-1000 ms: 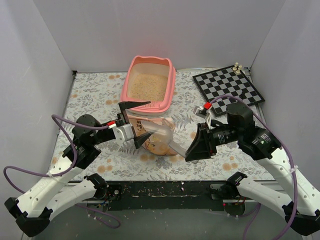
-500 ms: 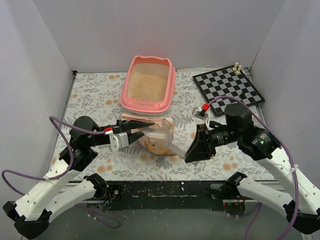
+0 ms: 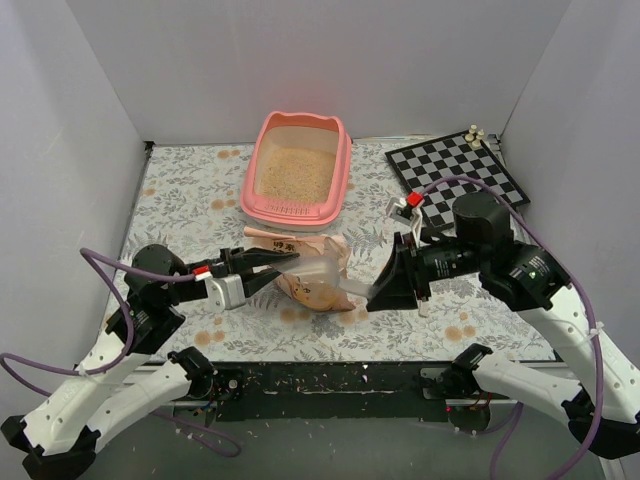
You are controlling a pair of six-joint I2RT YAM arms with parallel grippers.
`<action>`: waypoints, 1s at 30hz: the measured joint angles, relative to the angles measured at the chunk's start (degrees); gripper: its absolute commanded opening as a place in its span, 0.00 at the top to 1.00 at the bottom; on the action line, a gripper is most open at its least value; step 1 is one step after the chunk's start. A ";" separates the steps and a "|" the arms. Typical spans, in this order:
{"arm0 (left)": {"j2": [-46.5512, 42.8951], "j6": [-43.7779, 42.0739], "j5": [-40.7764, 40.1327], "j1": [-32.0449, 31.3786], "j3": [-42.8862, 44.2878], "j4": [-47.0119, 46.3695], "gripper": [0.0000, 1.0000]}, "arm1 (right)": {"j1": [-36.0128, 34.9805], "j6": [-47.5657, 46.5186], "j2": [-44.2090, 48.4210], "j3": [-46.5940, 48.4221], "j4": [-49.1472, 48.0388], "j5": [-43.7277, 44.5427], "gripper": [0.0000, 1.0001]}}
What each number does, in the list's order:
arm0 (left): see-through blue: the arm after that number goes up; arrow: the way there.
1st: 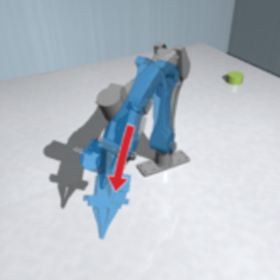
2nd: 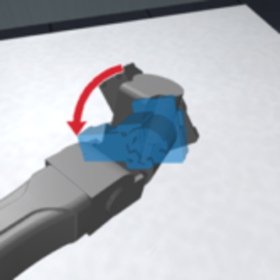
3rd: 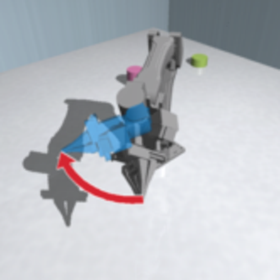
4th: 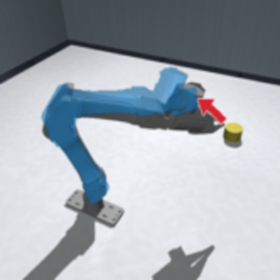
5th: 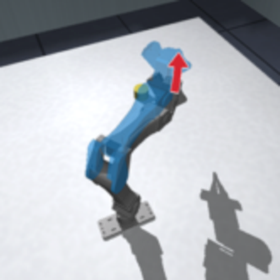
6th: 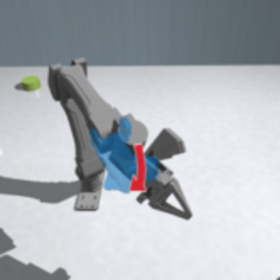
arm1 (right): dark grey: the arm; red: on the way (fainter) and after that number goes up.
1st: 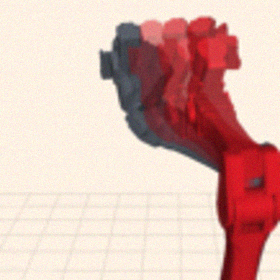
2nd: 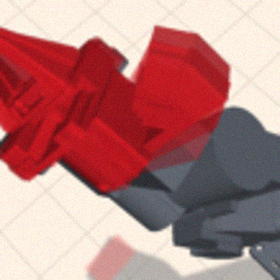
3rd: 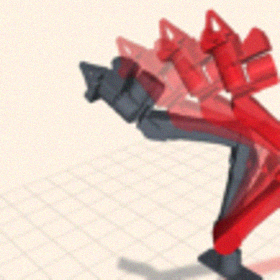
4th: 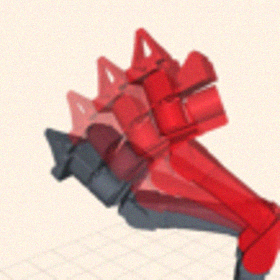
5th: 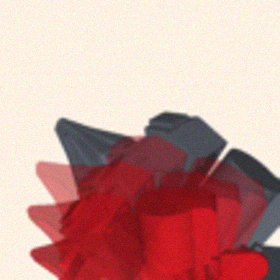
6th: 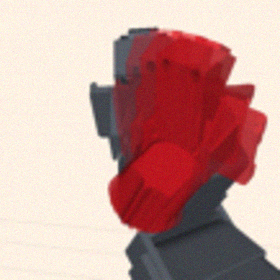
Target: Fill the litter box with clean litter
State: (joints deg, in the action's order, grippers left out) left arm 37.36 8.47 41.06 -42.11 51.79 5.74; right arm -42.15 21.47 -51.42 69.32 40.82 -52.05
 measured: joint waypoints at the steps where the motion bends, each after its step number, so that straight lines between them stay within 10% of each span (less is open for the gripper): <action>1: -0.68 0.13 -1.07 -0.02 -0.26 0.35 1.00 | 0.02 -0.57 -0.72 1.44 -0.24 1.95 0.43; 17: -5.88 3.85 -17.20 -0.33 -6.56 5.03 1.00 | -0.22 -11.32 -9.33 22.32 5.25 28.57 0.18; 30: 7.21 23.26 -30.34 -0.20 9.40 13.92 1.00 | 1.27 -18.23 -4.07 4.52 -14.01 45.62 0.12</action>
State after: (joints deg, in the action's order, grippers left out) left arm 44.58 31.73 10.72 -42.30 61.19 19.66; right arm -40.88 3.25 -55.48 73.84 26.81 -6.44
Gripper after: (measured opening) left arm 0.125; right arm 0.857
